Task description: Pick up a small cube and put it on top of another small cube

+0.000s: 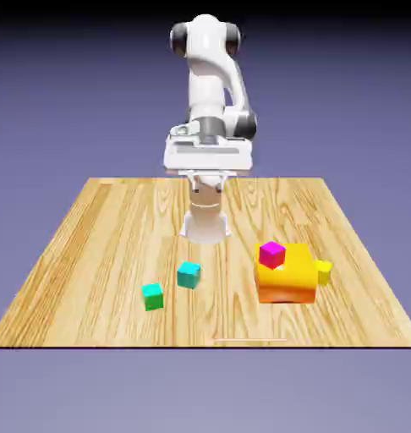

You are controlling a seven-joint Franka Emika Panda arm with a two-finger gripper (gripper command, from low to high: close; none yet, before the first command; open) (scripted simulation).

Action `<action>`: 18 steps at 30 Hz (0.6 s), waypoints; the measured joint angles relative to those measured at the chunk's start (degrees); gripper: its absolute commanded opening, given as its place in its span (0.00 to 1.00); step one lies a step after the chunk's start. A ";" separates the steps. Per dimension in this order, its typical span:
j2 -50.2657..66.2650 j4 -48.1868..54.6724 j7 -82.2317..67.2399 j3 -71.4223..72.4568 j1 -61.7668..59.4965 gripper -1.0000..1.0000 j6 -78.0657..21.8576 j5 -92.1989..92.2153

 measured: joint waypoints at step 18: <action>33.40 -4.13 6.63 -1.57 -8.11 0.50 -15.83 6.43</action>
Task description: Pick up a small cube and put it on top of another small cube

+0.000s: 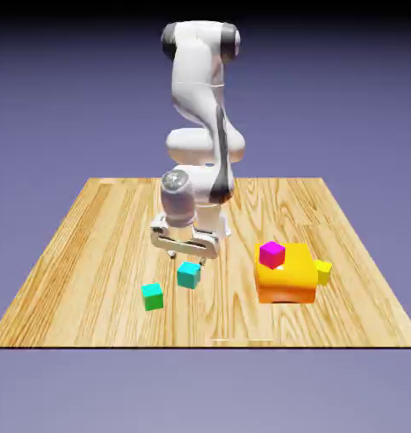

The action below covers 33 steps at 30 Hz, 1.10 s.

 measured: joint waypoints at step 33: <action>9.07 33.01 1.85 0.82 38.30 0.00 -19.24 -9.12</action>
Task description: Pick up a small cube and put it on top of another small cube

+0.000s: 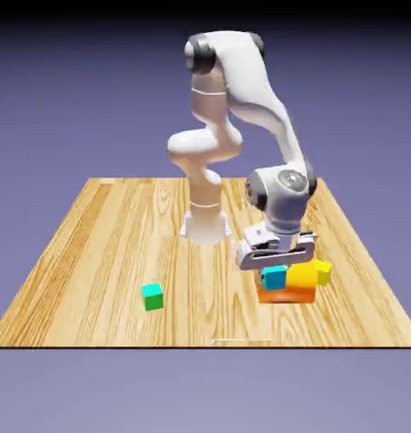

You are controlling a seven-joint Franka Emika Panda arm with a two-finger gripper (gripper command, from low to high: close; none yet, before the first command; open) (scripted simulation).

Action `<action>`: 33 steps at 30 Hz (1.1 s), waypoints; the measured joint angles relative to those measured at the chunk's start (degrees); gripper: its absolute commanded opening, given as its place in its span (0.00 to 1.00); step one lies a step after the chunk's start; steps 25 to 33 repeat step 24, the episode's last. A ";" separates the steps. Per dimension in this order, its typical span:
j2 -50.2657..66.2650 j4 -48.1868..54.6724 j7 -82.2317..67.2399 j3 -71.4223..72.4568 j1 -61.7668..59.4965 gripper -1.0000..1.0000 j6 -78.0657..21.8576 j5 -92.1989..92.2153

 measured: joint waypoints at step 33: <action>-4.35 -4.19 -11.78 21.46 2.63 1.00 -5.51 -4.28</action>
